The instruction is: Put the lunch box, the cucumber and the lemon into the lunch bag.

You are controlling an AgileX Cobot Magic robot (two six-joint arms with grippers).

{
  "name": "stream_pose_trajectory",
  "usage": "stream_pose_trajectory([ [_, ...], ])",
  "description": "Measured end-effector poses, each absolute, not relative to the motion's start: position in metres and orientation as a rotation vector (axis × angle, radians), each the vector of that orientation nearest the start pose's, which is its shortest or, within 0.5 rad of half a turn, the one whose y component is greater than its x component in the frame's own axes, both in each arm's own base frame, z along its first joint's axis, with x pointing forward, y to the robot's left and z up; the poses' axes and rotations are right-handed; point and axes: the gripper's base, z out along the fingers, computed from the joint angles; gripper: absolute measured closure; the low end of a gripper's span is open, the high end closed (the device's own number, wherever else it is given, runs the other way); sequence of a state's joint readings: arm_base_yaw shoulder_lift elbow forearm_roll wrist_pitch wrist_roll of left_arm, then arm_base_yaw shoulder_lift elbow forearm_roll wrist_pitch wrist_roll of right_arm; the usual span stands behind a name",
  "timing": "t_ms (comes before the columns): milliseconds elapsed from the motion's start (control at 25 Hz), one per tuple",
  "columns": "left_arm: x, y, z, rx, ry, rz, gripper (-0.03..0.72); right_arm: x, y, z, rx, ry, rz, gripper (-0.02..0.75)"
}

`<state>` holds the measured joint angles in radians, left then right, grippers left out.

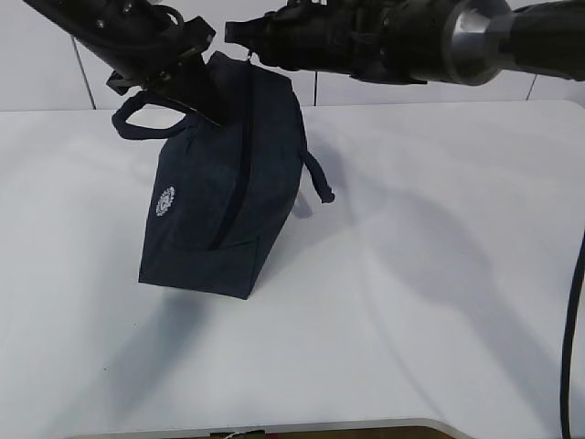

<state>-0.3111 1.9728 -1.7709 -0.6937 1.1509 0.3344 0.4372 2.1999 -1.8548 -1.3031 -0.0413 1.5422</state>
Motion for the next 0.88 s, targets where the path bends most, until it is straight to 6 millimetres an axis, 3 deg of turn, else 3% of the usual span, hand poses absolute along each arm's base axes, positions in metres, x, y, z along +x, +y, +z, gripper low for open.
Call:
stream_pose_trajectory([
  [280,0.391,-0.178,0.292,0.608,2.634,-0.929,0.678,0.479,0.230,0.270,-0.314,1.805,0.467,0.733],
  [640,0.404,-0.130,0.290,0.469,2.680,-0.918,0.423,0.476,0.232,0.275,-0.365,1.803,0.498,0.733],
  [880,0.407,-0.125,0.295,0.397,2.650,-1.011,0.385,0.474,0.232,0.277,-0.380,1.819,0.512,0.733],
])
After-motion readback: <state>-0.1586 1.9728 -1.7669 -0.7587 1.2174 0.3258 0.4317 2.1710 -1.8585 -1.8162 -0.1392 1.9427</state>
